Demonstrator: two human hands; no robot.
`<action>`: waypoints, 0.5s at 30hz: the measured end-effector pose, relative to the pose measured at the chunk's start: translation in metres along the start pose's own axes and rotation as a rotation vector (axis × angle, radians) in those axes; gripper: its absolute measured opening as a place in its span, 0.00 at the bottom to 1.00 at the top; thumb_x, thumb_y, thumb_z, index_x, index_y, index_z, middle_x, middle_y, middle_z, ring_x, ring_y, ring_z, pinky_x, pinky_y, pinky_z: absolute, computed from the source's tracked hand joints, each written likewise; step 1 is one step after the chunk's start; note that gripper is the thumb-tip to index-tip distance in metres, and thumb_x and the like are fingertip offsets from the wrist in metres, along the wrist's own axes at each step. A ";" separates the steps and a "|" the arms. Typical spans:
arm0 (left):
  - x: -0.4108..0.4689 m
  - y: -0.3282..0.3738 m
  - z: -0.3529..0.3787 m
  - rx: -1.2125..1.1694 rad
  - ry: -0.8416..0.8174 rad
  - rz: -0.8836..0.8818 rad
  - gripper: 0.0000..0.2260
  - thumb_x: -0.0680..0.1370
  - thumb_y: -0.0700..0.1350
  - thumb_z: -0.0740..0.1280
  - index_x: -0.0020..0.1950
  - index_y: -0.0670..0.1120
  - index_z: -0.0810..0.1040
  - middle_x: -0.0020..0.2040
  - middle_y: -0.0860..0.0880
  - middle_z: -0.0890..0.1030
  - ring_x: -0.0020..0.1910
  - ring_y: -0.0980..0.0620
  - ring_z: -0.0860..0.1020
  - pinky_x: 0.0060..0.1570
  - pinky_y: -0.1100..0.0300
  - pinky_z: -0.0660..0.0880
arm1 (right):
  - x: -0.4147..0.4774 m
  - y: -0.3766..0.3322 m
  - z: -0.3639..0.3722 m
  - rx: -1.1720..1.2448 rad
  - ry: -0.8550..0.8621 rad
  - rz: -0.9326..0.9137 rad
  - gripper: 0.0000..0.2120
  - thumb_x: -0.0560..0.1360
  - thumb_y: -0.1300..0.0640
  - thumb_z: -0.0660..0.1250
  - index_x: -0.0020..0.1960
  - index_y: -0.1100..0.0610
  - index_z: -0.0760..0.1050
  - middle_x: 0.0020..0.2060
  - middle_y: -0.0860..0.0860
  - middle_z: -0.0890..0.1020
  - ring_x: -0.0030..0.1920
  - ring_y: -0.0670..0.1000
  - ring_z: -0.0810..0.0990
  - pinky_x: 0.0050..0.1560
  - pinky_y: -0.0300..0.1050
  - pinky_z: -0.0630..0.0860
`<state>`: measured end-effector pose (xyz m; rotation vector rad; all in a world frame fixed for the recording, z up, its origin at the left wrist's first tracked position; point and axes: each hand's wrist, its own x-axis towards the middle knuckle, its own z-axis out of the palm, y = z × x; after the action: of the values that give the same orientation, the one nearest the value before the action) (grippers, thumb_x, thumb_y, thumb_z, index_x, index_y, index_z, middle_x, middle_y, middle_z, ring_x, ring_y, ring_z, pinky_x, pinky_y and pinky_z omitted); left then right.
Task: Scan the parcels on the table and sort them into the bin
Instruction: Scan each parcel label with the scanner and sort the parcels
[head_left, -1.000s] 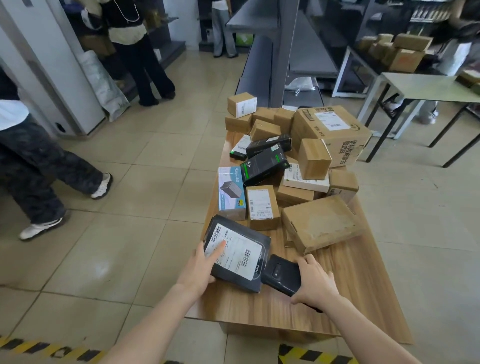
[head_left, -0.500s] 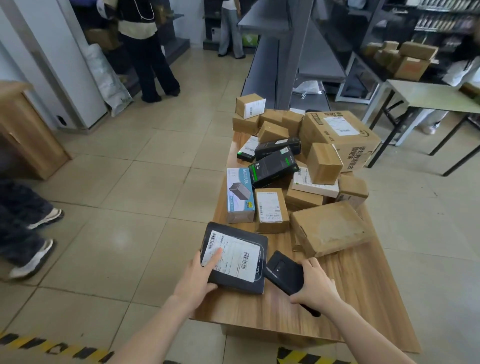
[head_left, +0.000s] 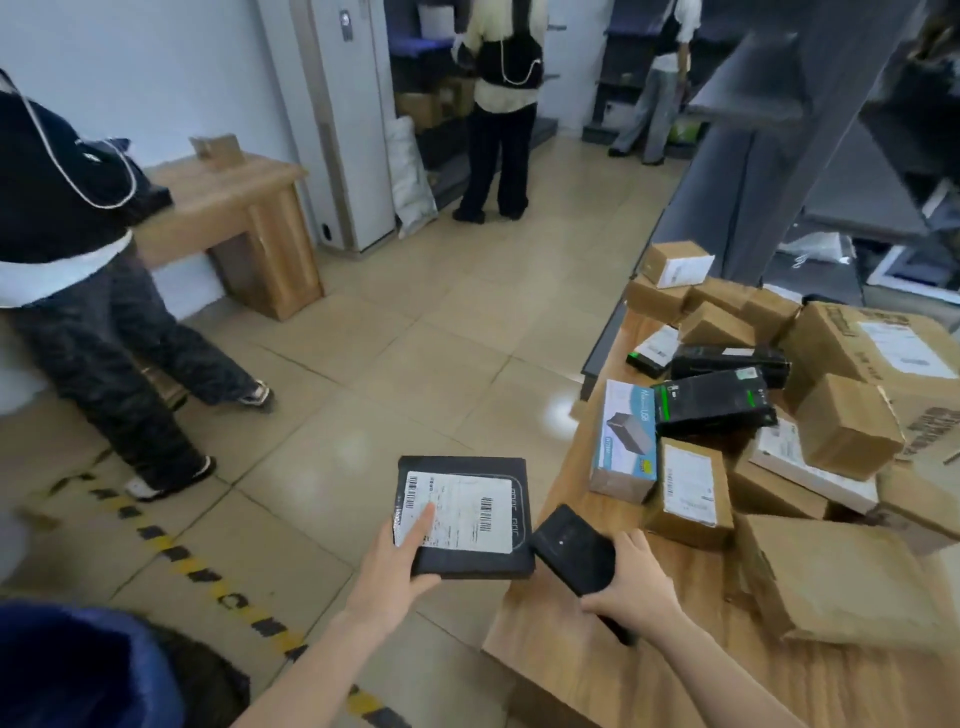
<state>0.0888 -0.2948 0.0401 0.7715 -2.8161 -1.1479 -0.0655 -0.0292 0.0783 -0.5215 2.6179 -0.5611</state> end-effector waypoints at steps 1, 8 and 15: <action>-0.008 -0.005 -0.009 -0.006 0.033 -0.038 0.36 0.76 0.47 0.72 0.77 0.59 0.54 0.78 0.49 0.57 0.74 0.46 0.62 0.70 0.57 0.63 | 0.007 -0.012 0.003 -0.011 -0.019 -0.043 0.40 0.57 0.40 0.77 0.64 0.48 0.65 0.53 0.42 0.66 0.53 0.44 0.71 0.57 0.50 0.78; -0.093 -0.050 -0.056 0.060 0.287 -0.314 0.40 0.77 0.52 0.70 0.78 0.59 0.44 0.75 0.45 0.55 0.73 0.48 0.60 0.73 0.55 0.58 | 0.038 -0.109 0.043 -0.073 -0.215 -0.337 0.46 0.54 0.42 0.74 0.69 0.49 0.63 0.57 0.44 0.67 0.55 0.48 0.74 0.56 0.52 0.77; -0.198 -0.109 -0.081 -0.003 0.513 -0.653 0.40 0.76 0.54 0.69 0.76 0.64 0.44 0.74 0.47 0.55 0.72 0.45 0.62 0.73 0.51 0.61 | 0.013 -0.209 0.109 -0.072 -0.382 -0.610 0.43 0.55 0.47 0.76 0.67 0.50 0.65 0.57 0.45 0.68 0.53 0.48 0.74 0.54 0.49 0.78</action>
<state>0.3257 -0.3264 0.0626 1.7664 -2.1814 -0.8100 0.0299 -0.2453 0.0782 -1.3269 2.0998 -0.4821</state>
